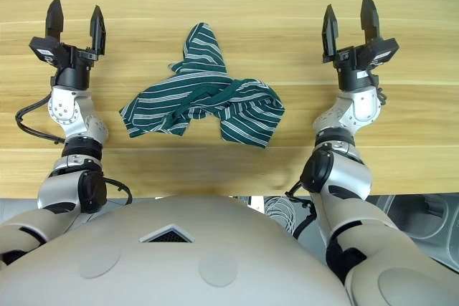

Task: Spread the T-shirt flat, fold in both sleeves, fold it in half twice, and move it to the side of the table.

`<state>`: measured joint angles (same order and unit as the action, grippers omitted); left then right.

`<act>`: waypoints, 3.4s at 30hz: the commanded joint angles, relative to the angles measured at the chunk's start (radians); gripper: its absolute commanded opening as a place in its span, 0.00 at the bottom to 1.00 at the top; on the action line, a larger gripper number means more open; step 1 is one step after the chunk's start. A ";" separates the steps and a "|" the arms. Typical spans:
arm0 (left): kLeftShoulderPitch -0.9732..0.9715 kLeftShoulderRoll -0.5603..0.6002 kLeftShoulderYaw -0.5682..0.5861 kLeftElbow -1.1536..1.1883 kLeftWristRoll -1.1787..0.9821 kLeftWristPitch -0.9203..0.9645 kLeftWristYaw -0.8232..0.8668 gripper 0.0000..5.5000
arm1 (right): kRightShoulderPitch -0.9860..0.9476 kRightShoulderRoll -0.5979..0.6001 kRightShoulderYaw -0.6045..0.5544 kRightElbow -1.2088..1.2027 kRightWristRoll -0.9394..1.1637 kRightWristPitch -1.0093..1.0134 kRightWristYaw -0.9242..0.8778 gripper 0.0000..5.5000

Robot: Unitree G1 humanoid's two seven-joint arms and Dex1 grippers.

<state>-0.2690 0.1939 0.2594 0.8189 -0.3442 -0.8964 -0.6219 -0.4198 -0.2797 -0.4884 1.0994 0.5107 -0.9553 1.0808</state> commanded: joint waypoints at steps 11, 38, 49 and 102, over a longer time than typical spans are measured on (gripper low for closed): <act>-0.008 -0.020 -0.007 -0.001 0.004 0.003 0.006 0.73 | -0.029 -0.032 -0.001 0.002 0.002 0.027 0.011 0.64; -0.031 -0.020 0.002 0.008 -0.002 0.002 0.008 0.73 | -0.053 -0.040 0.006 0.012 -0.012 0.028 -0.009 0.64; -0.010 -0.016 0.004 -0.005 -0.001 -0.002 0.006 0.73 | -0.049 -0.044 0.007 0.005 -0.009 0.036 0.007 0.64; 0.038 -0.014 -0.013 -0.061 0.007 0.001 0.011 0.73 | 0.467 -0.281 0.492 -0.727 -0.359 0.564 0.027 0.06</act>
<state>-0.2419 0.1819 0.2542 0.7728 -0.3426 -0.9001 -0.6099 0.0759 -0.5436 -0.0010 0.3493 0.1672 -0.3805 1.1241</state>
